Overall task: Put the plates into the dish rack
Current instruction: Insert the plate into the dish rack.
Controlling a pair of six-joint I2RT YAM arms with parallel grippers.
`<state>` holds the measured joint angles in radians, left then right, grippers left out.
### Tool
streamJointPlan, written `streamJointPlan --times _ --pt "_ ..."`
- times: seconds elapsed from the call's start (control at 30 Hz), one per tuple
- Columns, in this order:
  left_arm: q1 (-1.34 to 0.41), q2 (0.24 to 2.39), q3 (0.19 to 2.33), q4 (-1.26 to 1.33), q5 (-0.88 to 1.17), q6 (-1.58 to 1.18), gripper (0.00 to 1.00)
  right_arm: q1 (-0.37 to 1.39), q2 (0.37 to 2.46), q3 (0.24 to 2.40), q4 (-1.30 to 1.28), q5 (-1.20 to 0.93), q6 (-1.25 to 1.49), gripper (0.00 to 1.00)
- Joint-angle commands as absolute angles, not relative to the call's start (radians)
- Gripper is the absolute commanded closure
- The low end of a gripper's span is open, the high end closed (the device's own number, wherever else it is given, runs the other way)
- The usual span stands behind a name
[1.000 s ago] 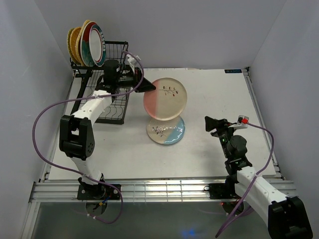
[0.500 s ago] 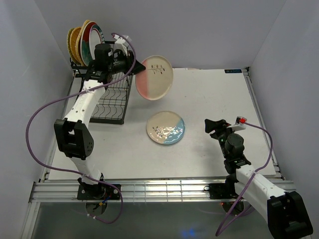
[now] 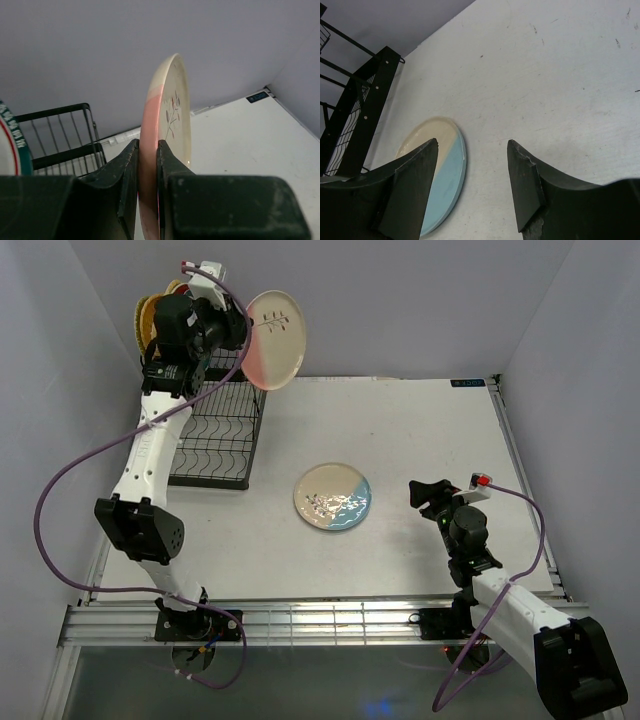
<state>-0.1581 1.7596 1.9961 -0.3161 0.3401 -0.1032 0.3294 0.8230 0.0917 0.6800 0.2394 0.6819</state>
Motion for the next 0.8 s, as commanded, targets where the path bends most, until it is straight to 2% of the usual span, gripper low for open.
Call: streamJointPlan --times 0.0,0.13,0.5,0.77 --pt "-0.147 1.605 2.051 -0.186 0.158 -0.026 1.00 0.328 0.831 0.135 0.707 0.242 0.689 0.37" --pt "-0.133 1.594 2.077 -0.161 0.098 0.024 1.00 0.328 0.844 0.138 0.709 0.235 0.690 0.37" --pt "-0.040 1.658 2.259 -0.195 0.117 0.018 1.00 0.330 0.861 0.140 0.716 0.227 0.687 0.38" --pt "0.066 1.657 2.189 -0.130 0.121 0.025 1.00 0.328 0.882 0.143 0.724 0.229 0.687 0.38"
